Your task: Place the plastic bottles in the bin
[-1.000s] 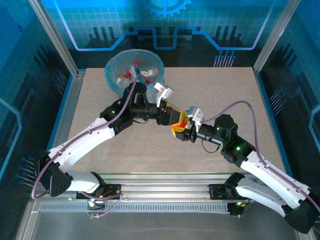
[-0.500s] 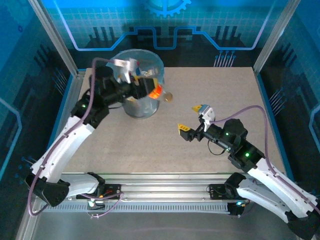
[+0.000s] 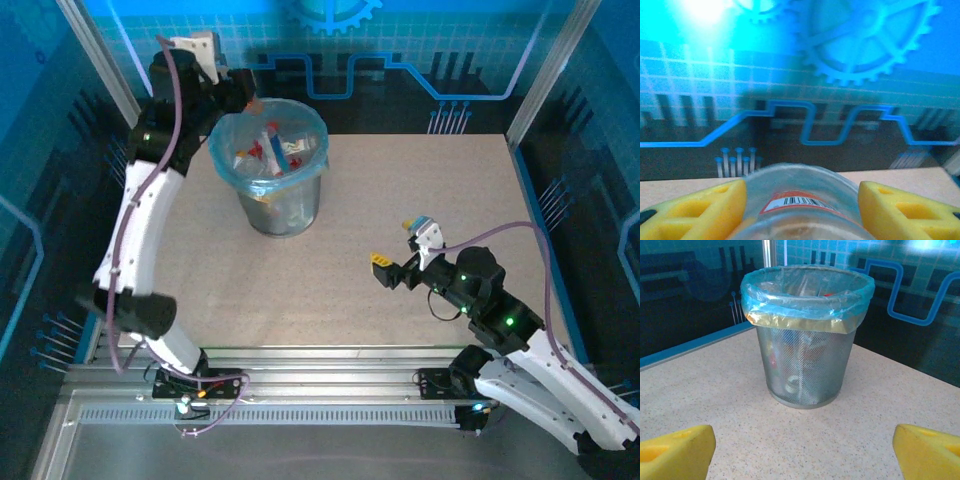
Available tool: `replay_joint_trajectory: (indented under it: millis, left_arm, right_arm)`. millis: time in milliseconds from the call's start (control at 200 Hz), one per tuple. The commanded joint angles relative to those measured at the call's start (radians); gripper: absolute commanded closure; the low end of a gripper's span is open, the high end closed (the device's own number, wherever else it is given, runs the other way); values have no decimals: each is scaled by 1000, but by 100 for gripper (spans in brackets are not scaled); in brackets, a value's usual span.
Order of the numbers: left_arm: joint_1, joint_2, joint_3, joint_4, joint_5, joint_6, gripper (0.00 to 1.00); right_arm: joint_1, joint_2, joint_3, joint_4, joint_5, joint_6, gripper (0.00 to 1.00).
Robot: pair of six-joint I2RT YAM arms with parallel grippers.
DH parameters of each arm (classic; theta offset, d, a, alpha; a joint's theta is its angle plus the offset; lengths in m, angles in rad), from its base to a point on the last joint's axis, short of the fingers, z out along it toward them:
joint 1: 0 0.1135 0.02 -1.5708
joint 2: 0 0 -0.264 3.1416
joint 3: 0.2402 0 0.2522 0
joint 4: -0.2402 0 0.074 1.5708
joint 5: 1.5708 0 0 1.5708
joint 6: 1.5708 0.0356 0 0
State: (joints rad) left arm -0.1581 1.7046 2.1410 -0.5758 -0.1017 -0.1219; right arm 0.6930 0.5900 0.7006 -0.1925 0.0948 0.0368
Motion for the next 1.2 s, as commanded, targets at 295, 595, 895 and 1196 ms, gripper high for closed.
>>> replay_joint_trajectory:
  millis: [295,595,895,1196]
  left_arm:
    - [40,256,165,-224,-52,126,63]
    - [40,258,152,-240,-21,111,15]
    - [40,208,105,-208,2,103,28]
    - [40,199,-85,-155,19,99,39]
  right_arm:
    - [7,6,53,-63,13,-14,7]
    - [6,17,58,-71,11,-1,7]
    - [6,38,63,-65,6,10,7]
    - [6,60,72,-81,-1,43,7]
